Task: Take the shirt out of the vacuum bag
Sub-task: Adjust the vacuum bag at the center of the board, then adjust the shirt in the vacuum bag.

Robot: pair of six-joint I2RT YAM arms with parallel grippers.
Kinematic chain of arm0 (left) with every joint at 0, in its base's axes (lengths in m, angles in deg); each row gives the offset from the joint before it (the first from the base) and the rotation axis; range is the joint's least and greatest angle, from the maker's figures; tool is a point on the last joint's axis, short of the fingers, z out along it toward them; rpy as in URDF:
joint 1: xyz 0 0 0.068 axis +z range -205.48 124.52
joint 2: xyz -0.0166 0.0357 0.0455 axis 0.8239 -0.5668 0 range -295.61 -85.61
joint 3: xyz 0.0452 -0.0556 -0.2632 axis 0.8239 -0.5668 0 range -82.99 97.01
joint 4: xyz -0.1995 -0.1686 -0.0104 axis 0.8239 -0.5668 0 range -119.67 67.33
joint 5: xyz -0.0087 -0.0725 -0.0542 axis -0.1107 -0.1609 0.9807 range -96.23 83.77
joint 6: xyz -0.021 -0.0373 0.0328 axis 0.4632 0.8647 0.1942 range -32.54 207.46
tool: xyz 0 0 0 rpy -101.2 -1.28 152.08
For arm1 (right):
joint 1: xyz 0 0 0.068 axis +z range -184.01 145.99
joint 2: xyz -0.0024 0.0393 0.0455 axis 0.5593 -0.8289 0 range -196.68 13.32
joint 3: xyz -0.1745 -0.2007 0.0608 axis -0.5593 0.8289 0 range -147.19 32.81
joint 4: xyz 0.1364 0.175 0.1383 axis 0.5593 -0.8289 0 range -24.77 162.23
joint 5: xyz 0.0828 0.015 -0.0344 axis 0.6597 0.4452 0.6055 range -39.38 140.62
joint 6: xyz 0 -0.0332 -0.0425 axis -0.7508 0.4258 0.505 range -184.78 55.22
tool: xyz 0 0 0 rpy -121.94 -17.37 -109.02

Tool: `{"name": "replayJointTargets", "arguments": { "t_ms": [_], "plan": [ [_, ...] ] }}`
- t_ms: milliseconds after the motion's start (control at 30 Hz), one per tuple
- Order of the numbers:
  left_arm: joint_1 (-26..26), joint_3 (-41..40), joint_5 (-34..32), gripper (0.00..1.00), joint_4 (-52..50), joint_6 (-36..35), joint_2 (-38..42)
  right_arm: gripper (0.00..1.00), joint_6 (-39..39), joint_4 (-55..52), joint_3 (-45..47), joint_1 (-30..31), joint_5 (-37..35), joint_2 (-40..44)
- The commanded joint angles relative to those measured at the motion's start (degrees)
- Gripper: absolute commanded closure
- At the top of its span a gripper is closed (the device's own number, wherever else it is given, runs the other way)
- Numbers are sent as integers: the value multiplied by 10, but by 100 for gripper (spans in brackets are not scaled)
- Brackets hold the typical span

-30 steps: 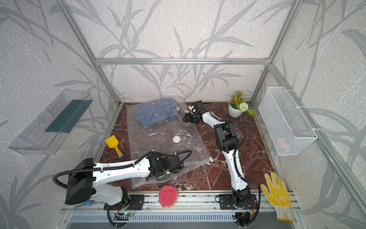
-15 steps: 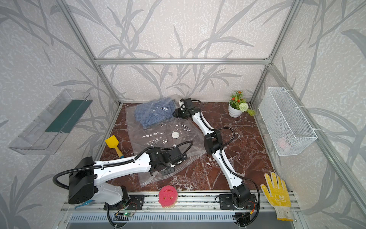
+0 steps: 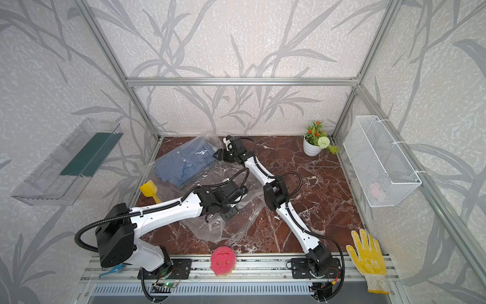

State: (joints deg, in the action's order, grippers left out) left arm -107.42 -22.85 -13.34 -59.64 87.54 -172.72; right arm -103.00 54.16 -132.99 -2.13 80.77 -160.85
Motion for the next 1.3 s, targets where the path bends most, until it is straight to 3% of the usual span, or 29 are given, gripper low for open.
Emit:
{"name": "replayJointTargets", "arguments": {
  "t_ms": [0,133,333,433,500,767,900,1000,1133,1267],
  "plan": [
    [20,-10,9,100,31,1,-5,31,-12,-33,-16,-56,-30,34],
    [39,-10,11,100,44,-11,-11,27,28,-83,-21,-107,-35,108],
    [59,21,10,100,57,-36,-26,28,194,-318,29,-132,-33,269],
    [69,39,22,100,62,-46,-38,32,242,-337,171,-127,-51,392],
    [75,46,30,100,74,-51,-43,32,251,-265,350,-130,-73,512],
    [105,77,40,100,106,-50,-59,32,214,-133,834,-137,-74,897],
    [112,112,52,100,103,-58,-68,33,115,-67,1061,-135,-36,1057],
    [112,147,64,100,86,-66,-78,33,44,-17,1182,-118,-29,1127],
    [111,190,107,100,62,-75,-87,34,-46,88,1271,-87,-67,1158],
    [106,220,128,100,33,-78,-97,34,-76,116,1236,-73,-70,1120]
  ]
}}
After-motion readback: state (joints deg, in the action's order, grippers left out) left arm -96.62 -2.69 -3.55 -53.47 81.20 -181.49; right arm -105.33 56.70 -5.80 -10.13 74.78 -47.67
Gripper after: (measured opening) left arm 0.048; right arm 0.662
